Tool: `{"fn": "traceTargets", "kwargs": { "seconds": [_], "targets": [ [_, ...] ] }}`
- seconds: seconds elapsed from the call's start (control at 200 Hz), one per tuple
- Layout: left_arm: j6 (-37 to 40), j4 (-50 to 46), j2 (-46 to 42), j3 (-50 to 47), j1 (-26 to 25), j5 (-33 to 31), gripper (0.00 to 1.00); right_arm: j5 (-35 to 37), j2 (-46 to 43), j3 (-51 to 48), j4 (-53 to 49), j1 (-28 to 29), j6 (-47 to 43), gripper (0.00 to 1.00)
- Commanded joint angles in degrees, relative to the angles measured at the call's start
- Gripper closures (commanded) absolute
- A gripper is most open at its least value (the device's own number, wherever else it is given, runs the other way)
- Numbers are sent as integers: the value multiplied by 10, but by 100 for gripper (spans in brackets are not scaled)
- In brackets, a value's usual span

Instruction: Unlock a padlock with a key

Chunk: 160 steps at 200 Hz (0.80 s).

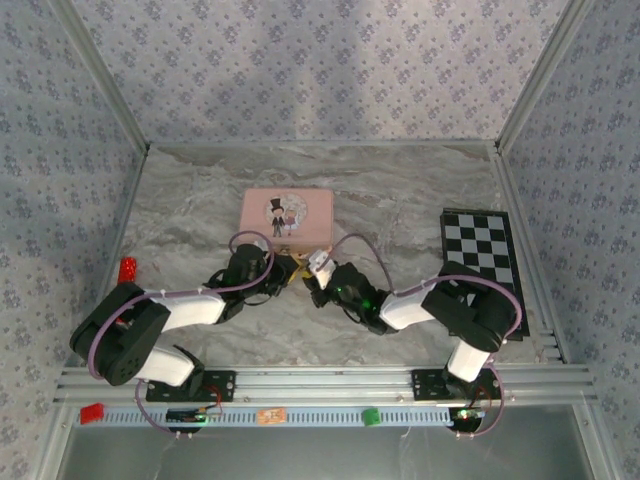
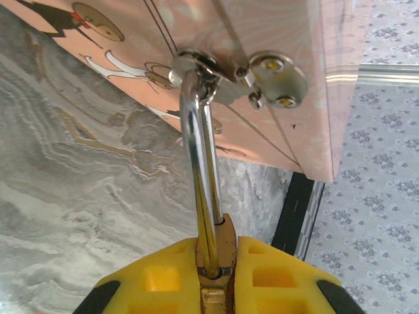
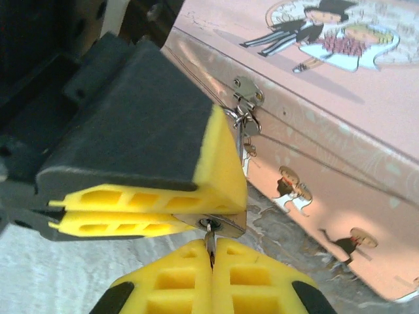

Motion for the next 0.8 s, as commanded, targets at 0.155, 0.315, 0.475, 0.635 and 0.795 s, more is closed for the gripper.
{"fn": "traceTargets", "kwargs": {
  "seconds": [0.155, 0.315, 0.475, 0.635, 0.795],
  "targets": [
    [26, 13, -8, 0, -2, 2, 99, -29, -25, -7, -40, -60, 236, 100],
    [31, 3, -7, 2, -2, -5, 80, -40, -14, -14, -24, -65, 261, 100],
    [35, -30, -6, 7, 2, -7, 63, -35, -4, -27, 1, -66, 278, 100],
    [46, -53, -25, 3, 20, -4, 48, -35, -1, -36, 11, -68, 298, 100],
    [100, -161, -87, 11, 56, -16, 34, -39, 0, -47, 24, -69, 324, 100]
  ]
}}
